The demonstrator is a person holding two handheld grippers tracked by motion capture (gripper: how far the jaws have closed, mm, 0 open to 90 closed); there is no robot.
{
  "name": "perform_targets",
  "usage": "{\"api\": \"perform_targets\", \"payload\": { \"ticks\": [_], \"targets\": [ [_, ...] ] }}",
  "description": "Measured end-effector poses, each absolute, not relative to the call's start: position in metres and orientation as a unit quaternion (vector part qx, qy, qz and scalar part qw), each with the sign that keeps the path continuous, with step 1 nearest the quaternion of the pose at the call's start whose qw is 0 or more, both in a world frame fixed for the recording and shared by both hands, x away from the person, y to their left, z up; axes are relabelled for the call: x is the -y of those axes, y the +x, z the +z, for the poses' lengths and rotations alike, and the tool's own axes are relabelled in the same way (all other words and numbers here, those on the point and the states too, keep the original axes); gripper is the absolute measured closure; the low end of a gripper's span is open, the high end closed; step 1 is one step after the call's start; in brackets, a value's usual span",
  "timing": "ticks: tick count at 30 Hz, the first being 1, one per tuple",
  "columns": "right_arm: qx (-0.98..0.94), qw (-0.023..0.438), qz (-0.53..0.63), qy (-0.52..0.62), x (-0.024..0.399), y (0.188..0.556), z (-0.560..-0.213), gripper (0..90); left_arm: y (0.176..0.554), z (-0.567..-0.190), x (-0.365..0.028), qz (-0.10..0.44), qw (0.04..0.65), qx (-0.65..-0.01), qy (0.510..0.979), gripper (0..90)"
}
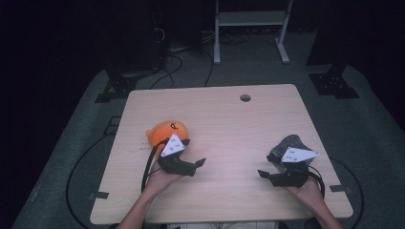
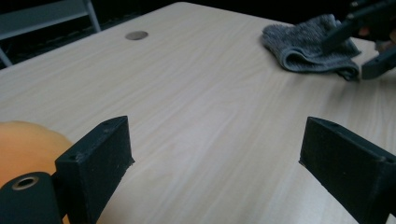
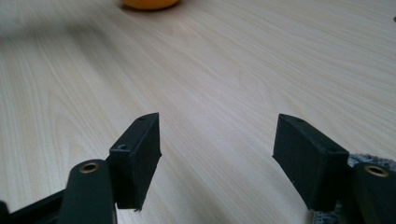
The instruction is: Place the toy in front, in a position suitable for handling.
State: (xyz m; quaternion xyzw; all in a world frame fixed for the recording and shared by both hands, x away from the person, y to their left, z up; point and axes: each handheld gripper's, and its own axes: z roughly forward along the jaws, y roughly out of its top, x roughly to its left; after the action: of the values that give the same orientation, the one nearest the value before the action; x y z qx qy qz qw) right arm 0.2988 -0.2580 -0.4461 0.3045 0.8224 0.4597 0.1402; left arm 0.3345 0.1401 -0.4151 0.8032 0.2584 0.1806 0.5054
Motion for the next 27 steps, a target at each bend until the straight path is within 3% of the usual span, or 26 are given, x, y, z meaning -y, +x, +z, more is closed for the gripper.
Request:
{"api": "perform_targets", "payload": {
  "ticks": [18,27],
  "targets": [
    [-0.818,0.136,0.468,0.305,0.258,0.3,-0.445,30.4,0.369,-0.403,-0.215,0.256,0.51,-0.357,0.739,8.3],
    [-0.819,0.138,0.466,0.304,0.257,0.298,-0.444,30.5,0.384,-0.418,-0.228,0.247,0.478,-0.384,0.75,7.2]
  ]
}}
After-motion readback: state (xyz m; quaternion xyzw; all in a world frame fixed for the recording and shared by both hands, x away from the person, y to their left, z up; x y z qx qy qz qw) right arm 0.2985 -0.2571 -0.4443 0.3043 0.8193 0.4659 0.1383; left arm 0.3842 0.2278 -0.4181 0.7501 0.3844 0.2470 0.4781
